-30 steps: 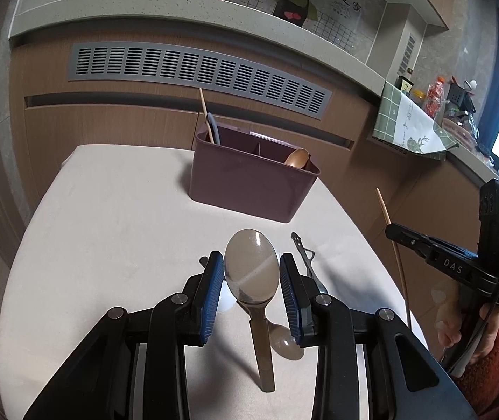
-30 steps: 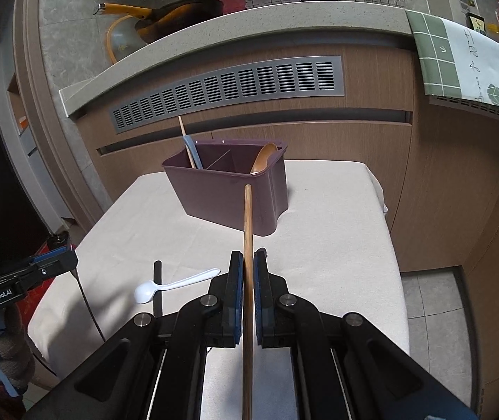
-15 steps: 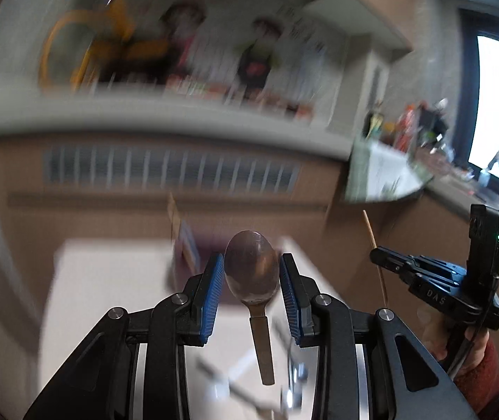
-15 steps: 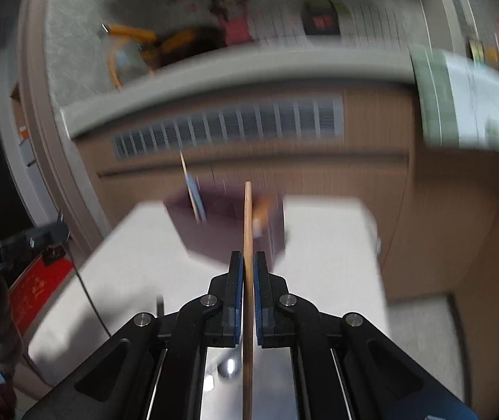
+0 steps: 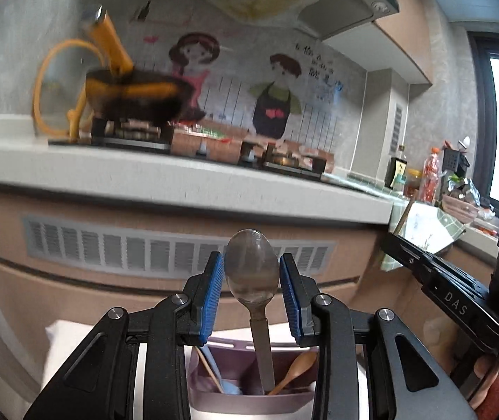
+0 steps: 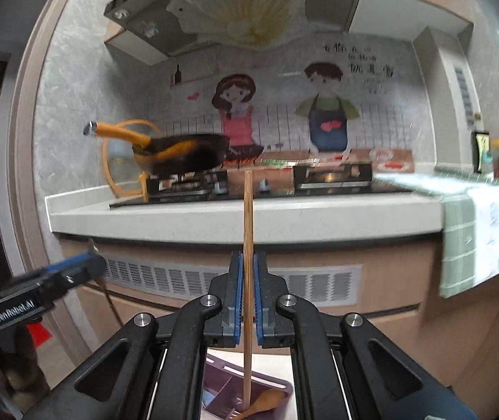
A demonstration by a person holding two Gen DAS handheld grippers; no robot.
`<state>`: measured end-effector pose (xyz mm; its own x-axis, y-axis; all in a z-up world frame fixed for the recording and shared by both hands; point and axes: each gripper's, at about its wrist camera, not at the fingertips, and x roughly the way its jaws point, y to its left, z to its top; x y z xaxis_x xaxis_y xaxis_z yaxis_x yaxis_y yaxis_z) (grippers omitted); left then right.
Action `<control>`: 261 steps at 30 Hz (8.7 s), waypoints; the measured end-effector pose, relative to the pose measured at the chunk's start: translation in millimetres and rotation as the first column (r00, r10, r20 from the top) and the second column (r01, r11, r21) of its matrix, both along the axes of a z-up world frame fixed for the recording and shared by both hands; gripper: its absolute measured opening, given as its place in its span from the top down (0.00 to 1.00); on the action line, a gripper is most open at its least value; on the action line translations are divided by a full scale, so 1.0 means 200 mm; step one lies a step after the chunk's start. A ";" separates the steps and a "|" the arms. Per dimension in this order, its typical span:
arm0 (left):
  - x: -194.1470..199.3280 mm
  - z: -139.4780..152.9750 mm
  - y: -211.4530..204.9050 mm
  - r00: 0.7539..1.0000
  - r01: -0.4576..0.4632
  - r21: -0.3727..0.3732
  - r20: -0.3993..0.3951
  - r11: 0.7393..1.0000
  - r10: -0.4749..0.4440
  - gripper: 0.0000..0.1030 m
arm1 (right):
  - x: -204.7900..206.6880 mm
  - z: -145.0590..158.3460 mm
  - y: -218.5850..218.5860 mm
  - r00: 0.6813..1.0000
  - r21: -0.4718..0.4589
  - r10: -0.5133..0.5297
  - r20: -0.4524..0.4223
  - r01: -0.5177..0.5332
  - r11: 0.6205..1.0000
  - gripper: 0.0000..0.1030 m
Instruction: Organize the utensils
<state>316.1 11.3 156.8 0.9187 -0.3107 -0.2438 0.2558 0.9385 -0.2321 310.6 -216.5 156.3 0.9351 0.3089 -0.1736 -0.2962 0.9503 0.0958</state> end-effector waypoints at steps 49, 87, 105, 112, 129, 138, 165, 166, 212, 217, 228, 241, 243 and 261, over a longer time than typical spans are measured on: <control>-0.60 -1.00 0.02 0.791 -0.083 -0.009 -0.609 0.996 0.061 0.54 | -0.55 -1.02 0.02 0.811 -0.124 0.190 -0.554 -0.306 0.944 0.82; -0.68 -1.03 0.06 0.852 -0.074 0.088 -0.511 0.993 0.109 0.54 | -0.34 -1.23 -0.03 0.719 -0.100 0.078 -0.690 -0.201 0.974 0.80; -0.61 -1.10 -0.13 0.825 0.102 0.076 -0.563 0.992 -0.042 0.54 | -0.47 -1.15 -0.18 0.756 -0.102 0.072 -0.651 -0.181 0.978 0.97; -0.59 -1.13 -0.21 0.821 0.135 0.113 -0.568 0.984 -0.048 0.53 | -0.42 -1.18 -0.14 0.723 -0.043 0.128 -0.679 -0.214 0.976 0.84; -0.56 -1.09 -0.22 0.836 0.191 0.129 -0.541 0.973 -0.092 0.53 | -0.40 -1.18 -0.02 0.766 -0.208 0.030 -0.642 -0.212 0.955 1.00; -0.48 -1.15 -0.34 0.803 0.252 0.200 -0.590 0.947 -0.090 0.53 | -0.56 -1.18 -0.23 0.766 -0.181 0.029 -0.642 -0.189 0.965 0.94; -0.69 -1.14 -0.19 0.774 0.138 0.072 -0.630 0.988 -0.062 0.53 | -0.28 -1.22 0.19 0.713 -0.174 0.063 -0.698 -0.255 0.951 0.80; -0.69 -1.14 -0.19 0.773 0.139 0.072 -0.631 0.988 -0.062 0.53 | -0.30 -1.22 0.20 0.733 -0.236 0.044 -0.679 -0.274 0.933 0.84; -0.52 -0.87 -0.24 0.851 0.146 0.059 -0.517 0.988 -0.094 0.90 | -0.65 -0.93 -0.21 0.867 -0.052 0.150 -0.475 -0.198 0.979 0.96; -0.59 -0.80 -0.22 0.878 0.119 0.034 -0.470 0.992 -0.090 0.90 | -0.66 -0.90 -0.15 0.865 -0.057 0.179 -0.468 -0.231 0.971 0.97; -0.65 -0.72 -0.16 0.904 0.108 0.029 -0.418 0.994 -0.086 0.90 | -0.67 -0.82 -0.10 0.882 -0.089 0.188 -0.432 -0.249 0.964 0.98; -0.67 -0.73 0.00 0.903 0.019 -0.020 -0.429 1.000 -0.025 0.90 | -0.45 -1.08 -0.21 0.789 -0.109 0.098 -0.607 -0.204 0.973 0.83; -0.68 -0.73 0.01 0.902 0.015 -0.021 -0.431 1.000 -0.023 0.90 | -0.36 -1.14 -0.22 0.749 -0.045 0.112 -0.653 -0.185 0.982 0.81; -0.70 -0.77 0.05 0.894 0.001 -0.037 -0.448 0.999 -0.017 0.90 | -0.41 -1.04 -0.06 0.822 -0.147 0.090 -0.563 -0.207 0.967 0.96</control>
